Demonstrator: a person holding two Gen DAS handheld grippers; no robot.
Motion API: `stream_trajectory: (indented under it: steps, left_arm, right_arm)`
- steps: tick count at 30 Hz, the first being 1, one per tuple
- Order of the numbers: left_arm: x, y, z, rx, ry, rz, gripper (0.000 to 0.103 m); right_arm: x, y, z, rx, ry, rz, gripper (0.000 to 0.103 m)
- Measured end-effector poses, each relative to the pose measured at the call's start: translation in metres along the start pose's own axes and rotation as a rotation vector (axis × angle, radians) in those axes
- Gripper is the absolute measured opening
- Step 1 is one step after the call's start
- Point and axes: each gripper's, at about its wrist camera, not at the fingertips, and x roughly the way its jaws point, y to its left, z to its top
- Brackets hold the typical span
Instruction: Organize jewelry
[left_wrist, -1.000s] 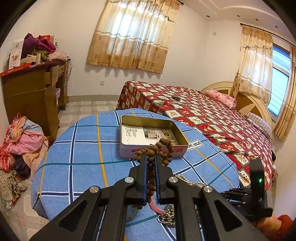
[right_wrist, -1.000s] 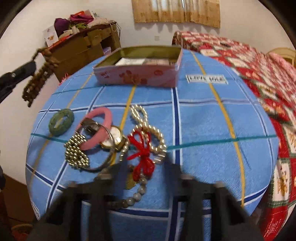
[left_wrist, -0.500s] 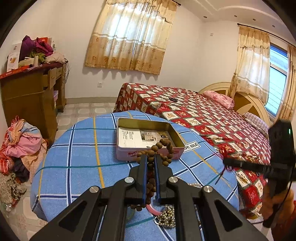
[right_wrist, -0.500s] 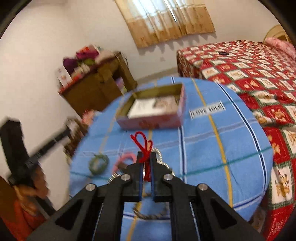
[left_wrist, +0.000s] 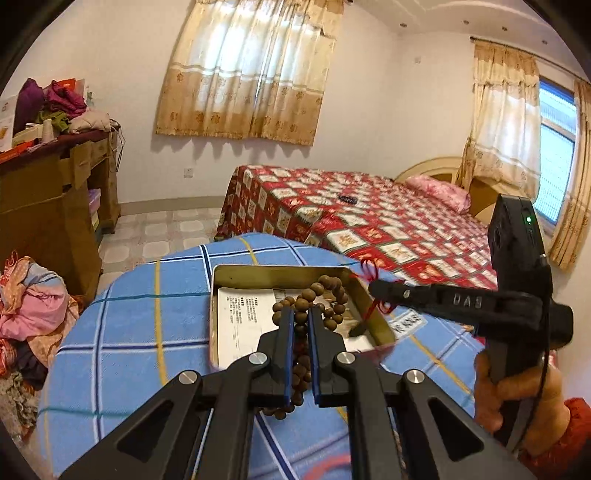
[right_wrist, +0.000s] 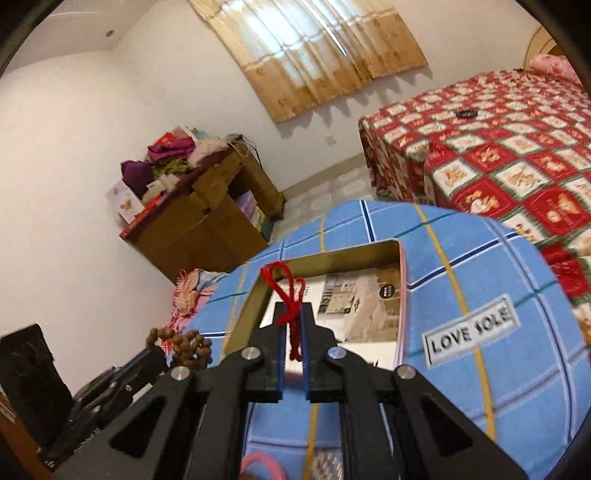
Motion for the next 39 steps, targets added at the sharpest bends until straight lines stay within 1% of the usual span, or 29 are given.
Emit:
stream_trajectory:
  steps: [3, 6, 7, 9, 10, 11, 12, 13, 14, 15, 17, 20, 21, 22, 23, 27, 30, 33, 35, 39]
  left_arm:
    - [0.033, 0.005, -0.001, -0.008, 0.057, 0.012, 0.007]
    - [0.058, 0.008, -0.002, -0.008, 0.100, 0.023, 0.007]
    - [0.065, 0.009, -0.004, -0.006, 0.117, 0.029, 0.007]
    - [0.076, 0.011, -0.005, -0.003, 0.152, 0.040, 0.007]
    - [0.080, 0.013, -0.005, -0.011, 0.175, 0.043, 0.011]
    - [0.082, 0.014, -0.004, -0.021, 0.189, 0.045, 0.023]
    - [0.083, 0.015, -0.003, -0.024, 0.192, 0.049, 0.033]
    - [0.080, 0.015, -0.002, -0.026, 0.187, 0.060, 0.053]
    - [0.074, 0.015, 0.000, -0.028, 0.170, 0.071, 0.063]
    - [0.066, 0.016, 0.000, -0.030, 0.148, 0.072, 0.064]
    - [0.051, 0.016, 0.000, -0.034, 0.132, 0.068, 0.065]
    - [0.031, 0.016, -0.006, -0.032, 0.128, 0.089, 0.065]
    - [0.017, 0.015, -0.012, -0.026, 0.119, 0.102, 0.065]
    - [0.015, 0.015, -0.013, -0.021, 0.115, 0.116, 0.065]
    - [0.003, 0.014, -0.019, -0.016, 0.113, 0.138, 0.065]
    - [-0.025, 0.015, -0.038, -0.030, 0.099, 0.191, 0.065]
    - [-0.046, 0.014, -0.051, -0.047, 0.088, 0.217, 0.065]
    - [-0.065, 0.012, -0.061, -0.054, 0.067, 0.254, 0.065]
    - [-0.073, 0.013, -0.068, -0.060, 0.059, 0.265, 0.065]
    - [-0.084, 0.016, -0.083, -0.067, 0.066, 0.289, 0.065]
  right_arm:
    - [0.024, -0.013, -0.001, 0.026, 0.045, -0.003, 0.011]
    - [0.034, -0.020, -0.003, 0.025, 0.068, -0.020, 0.013]
    - [0.036, -0.022, -0.003, 0.025, 0.075, -0.025, 0.015]
    - [0.038, -0.024, -0.003, 0.018, 0.086, -0.037, 0.021]
    - [0.036, -0.026, -0.003, 0.019, 0.081, -0.041, 0.024]
    - [0.033, -0.027, -0.002, 0.019, 0.069, -0.047, 0.031]
    - [0.031, -0.028, -0.002, 0.020, 0.057, -0.051, 0.049]
    - [0.026, -0.028, -0.001, 0.023, 0.038, -0.056, 0.059]
    - [0.019, -0.028, -0.001, 0.025, 0.005, -0.063, 0.071]
    - [0.014, -0.027, -0.001, 0.023, -0.017, -0.067, 0.071]
    - [-0.001, -0.026, 0.000, 0.015, -0.052, -0.104, 0.071]
    - [-0.021, -0.025, -0.009, 0.021, -0.051, -0.171, 0.070]
    - [-0.024, -0.024, -0.012, 0.025, -0.047, -0.182, 0.070]
    - [-0.033, -0.024, -0.019, 0.030, -0.047, -0.188, 0.070]
    - [-0.039, -0.025, -0.025, 0.034, -0.047, -0.193, 0.070]
    - [-0.064, -0.026, -0.057, 0.071, -0.053, -0.252, 0.070]
    - [-0.076, -0.023, -0.076, 0.097, -0.054, -0.252, 0.070]
    - [-0.082, -0.012, -0.087, 0.070, -0.051, -0.259, 0.070]
    - [-0.085, -0.005, -0.095, 0.045, -0.044, -0.264, 0.070]
    - [-0.094, 0.003, -0.112, 0.023, -0.029, -0.263, 0.070]
